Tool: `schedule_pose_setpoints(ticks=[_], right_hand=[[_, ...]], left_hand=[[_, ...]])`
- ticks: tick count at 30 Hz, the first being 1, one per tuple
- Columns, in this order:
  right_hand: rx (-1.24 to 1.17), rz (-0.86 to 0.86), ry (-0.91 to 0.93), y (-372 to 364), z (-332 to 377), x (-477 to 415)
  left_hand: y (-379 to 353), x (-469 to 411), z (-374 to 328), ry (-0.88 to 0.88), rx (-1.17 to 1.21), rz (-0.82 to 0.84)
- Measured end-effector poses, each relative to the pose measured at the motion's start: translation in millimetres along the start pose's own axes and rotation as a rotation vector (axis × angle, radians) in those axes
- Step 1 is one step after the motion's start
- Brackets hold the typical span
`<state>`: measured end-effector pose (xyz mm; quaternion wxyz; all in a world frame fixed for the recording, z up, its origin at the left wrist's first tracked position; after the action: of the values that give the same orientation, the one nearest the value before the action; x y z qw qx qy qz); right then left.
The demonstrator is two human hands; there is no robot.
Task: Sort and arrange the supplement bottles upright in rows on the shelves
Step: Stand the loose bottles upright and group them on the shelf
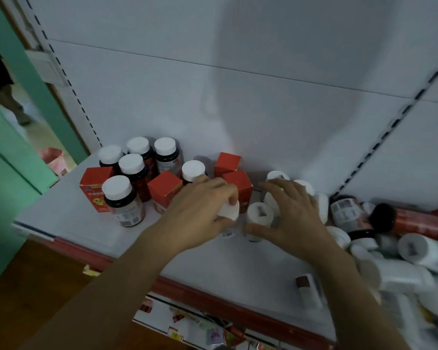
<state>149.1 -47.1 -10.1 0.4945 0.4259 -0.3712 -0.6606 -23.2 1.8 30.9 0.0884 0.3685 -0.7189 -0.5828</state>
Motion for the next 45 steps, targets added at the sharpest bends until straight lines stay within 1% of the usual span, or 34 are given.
schedule_pose_setpoints(ticks=[2,5,8,11,12,14,15,16,17,18,20,21,23,25,26,29,31,33,34,37,39,40,41,43,45], right_hand=[[0.009,0.038,-0.024,-2.5,-7.9,-1.2],[-0.067,0.003,-0.058,6.4,-29.2,5.3],[-0.128,-0.012,-0.052,10.4,-34.9,14.8],[-0.131,-0.05,-0.019,11.3,-26.4,16.3],[-0.125,-0.061,-0.011,11.0,-21.1,15.3],[-0.103,-0.073,-0.009,9.0,-9.2,12.4],[-0.09,-0.078,-0.013,6.9,-2.9,11.3],[-0.068,-0.086,-0.013,3.9,3.9,10.3],[-0.036,-0.102,-0.007,0.5,11.5,9.7],[0.002,-0.123,-0.002,-3.0,19.1,8.9],[0.061,-0.132,-0.01,-12.1,31.9,6.9],[0.076,-0.103,-0.023,-18.4,36.4,5.3],[0.083,-0.062,-0.053,-26.7,41.0,2.2],[0.063,-0.113,-0.066,-23.3,40.3,1.5],[0.044,-0.158,-0.072,-19.4,37.7,2.3],[-0.054,-0.284,-0.103,-5.9,25.9,5.3],[-0.042,-0.344,-0.134,-0.8,15.7,2.6],[0.025,-0.337,-0.178,-3.7,6.3,-5.9],[0.057,-0.312,-0.206,-7.3,2.3,-10.5],[0.09,-0.271,-0.278,-14.3,-1.8,-21.1],[0.091,-0.298,-0.29,-13.7,2.6,-24.3],[0.09,-0.317,-0.293,-11.5,6.3,-23.3],[0.075,-0.331,-0.303,-8.2,8.4,-20.6],[0.013,-0.364,-0.341,4.2,1.4,-10.0],[-0.022,-0.459,-0.405,31.8,-23.2,8.3]], left_hand=[[-21.6,-9.1,-2.0,-0.024,0.012,0.08],[-41.5,-21.8,-1.3,-0.085,0.115,0.143],[-44.5,-26.8,-1.6,-0.105,0.222,0.159],[-36.0,-23.6,-1.2,-0.136,0.2,0.224],[-26.5,-24.9,-1.2,-0.157,0.195,0.2],[-1.9,-36.5,2.1,-0.186,0.176,0.053],[5.9,-46.4,3.6,-0.204,0.125,-0.001],[5.1,-58.6,6.0,-0.216,0.054,0.011],[-3.8,-71.1,9.5,-0.22,-0.018,0.087],[-16.5,-80.9,11.4,-0.226,-0.084,0.219],[-37.6,-89.6,10.6,-0.298,-0.139,0.471],[-41.8,-91.6,9.5,-0.34,-0.152,0.542],[-42.4,-91.9,7.6,-0.399,-0.231,0.626],[-45.0,-87.9,8.5,-0.404,-0.267,0.708],[-47.3,-85.2,9.5,-0.41,-0.283,0.715],[-46.5,-84.4,16.0,-0.458,-0.326,0.601],[-39.9,-85.0,24.6,-0.436,-0.336,0.597],[-32.5,-84.7,31.6,-0.385,-0.334,0.633],[-31.7,-84.4,32.6,-0.388,-0.34,0.642],[-37.5,-79.3,27.0,-0.451,-0.407,0.674],[-42.5,-76.2,27.7,-0.423,-0.422,0.731],[-41.8,-76.6,27.0,-0.4,-0.403,0.722],[-38.9,-78.9,25.0,-0.384,-0.372,0.677],[-31.5,-85.8,17.1,-0.39,-0.307,0.531],[-27.2,-92.9,8.2,-0.388,-0.248,0.408]])
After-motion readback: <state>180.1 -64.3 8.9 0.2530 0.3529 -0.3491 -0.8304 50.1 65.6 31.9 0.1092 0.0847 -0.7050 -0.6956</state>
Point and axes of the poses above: each hand's wrist, its own x-axis away from the middle knuckle, its own y-axis out of the back of the hand, z = x × y, the point moved 8 cm from there along -x, towards the middle knuckle, and after that the axes turned 3 degrees about -z, right-handed, at the moved point
